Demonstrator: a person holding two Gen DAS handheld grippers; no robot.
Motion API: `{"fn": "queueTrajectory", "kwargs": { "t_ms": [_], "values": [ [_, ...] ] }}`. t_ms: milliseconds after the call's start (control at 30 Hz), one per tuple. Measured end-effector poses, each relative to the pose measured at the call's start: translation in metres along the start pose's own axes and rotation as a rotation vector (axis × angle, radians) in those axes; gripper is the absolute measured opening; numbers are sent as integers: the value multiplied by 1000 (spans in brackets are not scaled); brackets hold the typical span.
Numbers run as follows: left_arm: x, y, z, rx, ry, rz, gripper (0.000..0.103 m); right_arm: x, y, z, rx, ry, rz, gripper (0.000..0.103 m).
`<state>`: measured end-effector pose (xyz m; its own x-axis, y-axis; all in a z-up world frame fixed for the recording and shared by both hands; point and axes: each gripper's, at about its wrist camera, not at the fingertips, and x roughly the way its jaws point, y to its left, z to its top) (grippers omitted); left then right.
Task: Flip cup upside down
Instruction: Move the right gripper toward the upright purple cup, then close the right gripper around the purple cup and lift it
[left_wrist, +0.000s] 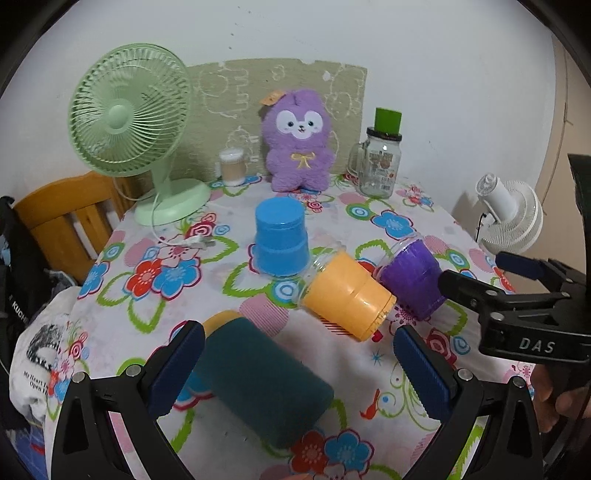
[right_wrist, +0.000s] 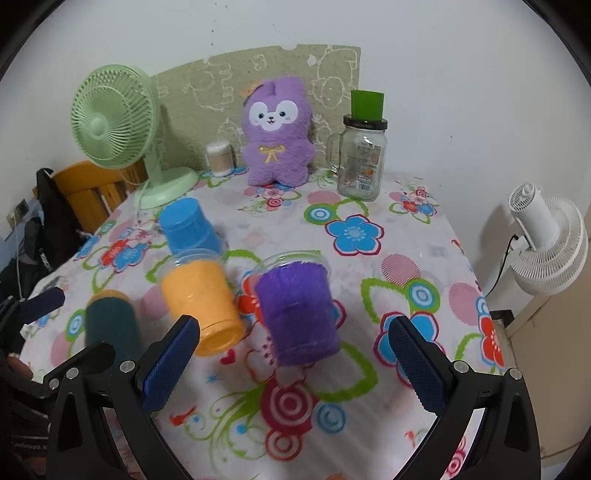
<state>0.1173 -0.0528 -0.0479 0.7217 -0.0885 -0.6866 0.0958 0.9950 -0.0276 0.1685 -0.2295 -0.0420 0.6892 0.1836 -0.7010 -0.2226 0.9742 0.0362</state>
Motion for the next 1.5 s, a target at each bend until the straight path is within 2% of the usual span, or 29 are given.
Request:
{"fn": "queueTrajectory", "kwargs": {
  "t_ms": [200, 567, 633, 733, 767, 800, 1067, 1500],
  "values": [
    [23, -6, 7, 27, 40, 9, 103, 29, -11, 3, -1, 49, -18, 103],
    [39, -18, 7, 81, 61, 13, 103, 67, -27, 1, 45, 106, 40, 103],
    [38, -21, 6, 96, 59, 13, 103, 73, -26, 2, 37, 112, 45, 97],
    [37, -25, 5, 112, 67, 11, 103, 82, -21, 2, 5, 150, 29, 76],
    [36, -26, 4, 115, 66, 12, 103, 86, -20, 1, -6, 173, 22, 66],
    [33, -27, 3, 120, 60, 12, 103, 89, -19, 0, -10, 190, 20, 64],
    [12, -30, -1, 114, 32, 5, 103, 64, -17, -1, 7, 142, 28, 63],
    [-32, -21, -19, 75, 4, 4, 103, -8, 30, -10, -98, 50, 48, 63]
  ]
}}
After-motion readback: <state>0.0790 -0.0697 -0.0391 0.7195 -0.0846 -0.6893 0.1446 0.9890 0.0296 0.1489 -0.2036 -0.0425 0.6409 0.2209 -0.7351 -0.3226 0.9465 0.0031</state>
